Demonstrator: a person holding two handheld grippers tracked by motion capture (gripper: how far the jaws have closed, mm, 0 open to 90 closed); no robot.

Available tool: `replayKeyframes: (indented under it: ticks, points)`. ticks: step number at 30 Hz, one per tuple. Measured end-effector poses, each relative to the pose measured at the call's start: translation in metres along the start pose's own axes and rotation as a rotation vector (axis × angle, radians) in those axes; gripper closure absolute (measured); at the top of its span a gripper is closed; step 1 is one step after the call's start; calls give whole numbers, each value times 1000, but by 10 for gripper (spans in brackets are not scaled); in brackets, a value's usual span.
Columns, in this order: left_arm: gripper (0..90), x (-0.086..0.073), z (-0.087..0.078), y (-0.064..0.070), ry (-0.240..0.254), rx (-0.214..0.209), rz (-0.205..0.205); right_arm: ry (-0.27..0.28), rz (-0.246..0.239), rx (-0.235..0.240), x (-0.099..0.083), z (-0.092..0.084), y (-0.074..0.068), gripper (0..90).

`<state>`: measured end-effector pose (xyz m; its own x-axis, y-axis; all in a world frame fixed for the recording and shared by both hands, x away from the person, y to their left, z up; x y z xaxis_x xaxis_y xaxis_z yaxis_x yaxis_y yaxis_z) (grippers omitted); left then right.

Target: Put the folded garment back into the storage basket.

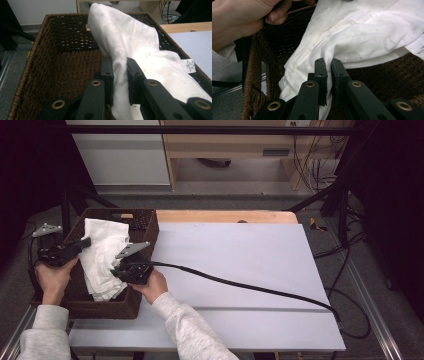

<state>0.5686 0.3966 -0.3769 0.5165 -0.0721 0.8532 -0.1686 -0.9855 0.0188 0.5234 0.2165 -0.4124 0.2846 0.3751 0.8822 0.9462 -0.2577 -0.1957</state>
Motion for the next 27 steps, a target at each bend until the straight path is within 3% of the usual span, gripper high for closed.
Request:
replayKeyframes:
  ticks: [14,15,16,19,24,27]
  points:
    - [774,-11,13,1,-70,33,12,-28,18,-7,-7,6,3,815]
    - [755,-11,14,1,-77,35,7,-23,20,-18,-7,6,3,747]
    - [755,-12,15,1,-86,37,0,-23,20,-18,-7,6,3,747]
    - [653,-13,17,2,-98,49,1,3,12,-60,-2,2,4,561]
    - [471,-7,9,3,-37,70,-1,13,-26,-122,8,-13,3,374]
    - [400,-2,3,5,-5,74,-4,36,-16,-105,11,-22,-1,296]
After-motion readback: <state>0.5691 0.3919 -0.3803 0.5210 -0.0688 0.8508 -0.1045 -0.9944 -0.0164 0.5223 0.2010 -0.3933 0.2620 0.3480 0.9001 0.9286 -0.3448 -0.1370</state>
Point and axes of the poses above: each handheld gripper's, and its own axes: z roughly forward along the jaws, x roughly out of its top, y roughly to its right, the point moved 6 cm from there along z, roughly forward along the jaws, and after that the axes turned 7 degrees about x, right-handed, at the moved point
